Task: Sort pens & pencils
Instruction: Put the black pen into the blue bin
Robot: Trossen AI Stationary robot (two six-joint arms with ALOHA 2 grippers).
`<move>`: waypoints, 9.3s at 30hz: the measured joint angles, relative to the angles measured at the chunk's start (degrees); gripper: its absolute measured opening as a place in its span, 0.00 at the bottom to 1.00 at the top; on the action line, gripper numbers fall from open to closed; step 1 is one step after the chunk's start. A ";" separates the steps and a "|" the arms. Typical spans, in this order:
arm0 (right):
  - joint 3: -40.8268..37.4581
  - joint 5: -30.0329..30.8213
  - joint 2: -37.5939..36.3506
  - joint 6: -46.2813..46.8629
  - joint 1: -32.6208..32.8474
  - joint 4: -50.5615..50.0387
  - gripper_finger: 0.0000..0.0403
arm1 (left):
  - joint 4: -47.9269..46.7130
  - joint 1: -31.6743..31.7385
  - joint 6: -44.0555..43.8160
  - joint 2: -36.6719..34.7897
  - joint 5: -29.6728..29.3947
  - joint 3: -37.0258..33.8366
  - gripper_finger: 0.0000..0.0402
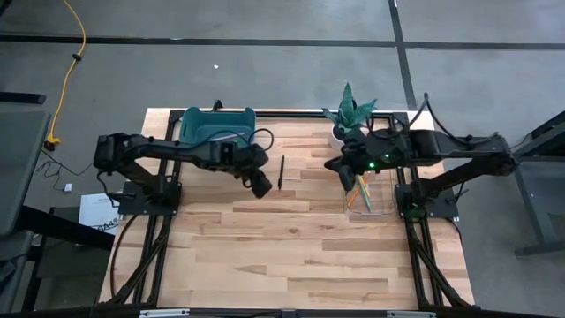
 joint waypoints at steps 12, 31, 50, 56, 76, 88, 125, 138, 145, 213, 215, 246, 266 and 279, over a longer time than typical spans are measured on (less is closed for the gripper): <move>0.00 -2.58 -1.13 -4.58 0.25 -6.09 0.05 | -3.87 -0.07 -6.60 10.37 -5.18 11.48 0.27; 0.00 -3.42 -1.10 -8.19 1.43 -9.64 0.05 | -10.40 2.75 -11.62 22.01 -2.19 19.16 0.28; 0.00 -4.86 -1.10 -9.55 1.43 -10.17 0.05 | -6.14 2.93 -13.88 26.91 0.07 19.06 0.28; 0.00 -4.83 -1.10 -8.95 1.43 -10.08 0.05 | -5.86 2.89 -13.85 28.28 0.80 19.01 0.28; 0.00 -4.83 -1.08 -10.11 1.43 -10.04 0.05 | -5.18 2.89 -13.86 28.32 -0.84 19.01 0.28; 0.00 -4.86 -1.08 -10.49 1.43 -10.04 0.05 | -5.94 2.89 -12.54 28.32 -1.30 19.01 0.28; 0.00 -5.10 -1.08 -11.47 1.40 -9.87 0.05 | -5.08 2.12 -11.34 31.70 1.13 19.10 0.28; 0.00 -5.10 -1.08 -11.51 1.42 -9.84 0.05 | -9.07 2.12 -8.86 31.66 0.54 19.16 0.28; 0.00 -5.10 -1.08 -11.51 1.40 -9.84 0.05 | -9.24 2.12 -7.96 31.66 0.71 19.14 0.27; 0.00 -4.66 -1.10 -11.50 1.29 -8.10 0.05 | -46.52 7.90 22.85 23.26 -16.60 43.80 0.05; 0.00 -4.64 -1.10 -10.99 1.32 -8.03 0.05 | -48.26 9.01 24.14 22.04 -16.83 43.80 0.06; 0.00 -0.63 -1.10 -2.22 1.37 7.40 0.05 | -47.81 23.00 45.28 -2.16 -13.84 22.40 0.06; 0.02 4.13 1.10 3.76 4.83 14.93 0.05 | -32.83 39.08 53.84 -5.43 -9.53 9.38 0.06; 0.02 4.35 4.26 4.20 5.34 15.99 0.05 | -31.14 39.67 60.83 -5.38 -5.27 9.37 0.14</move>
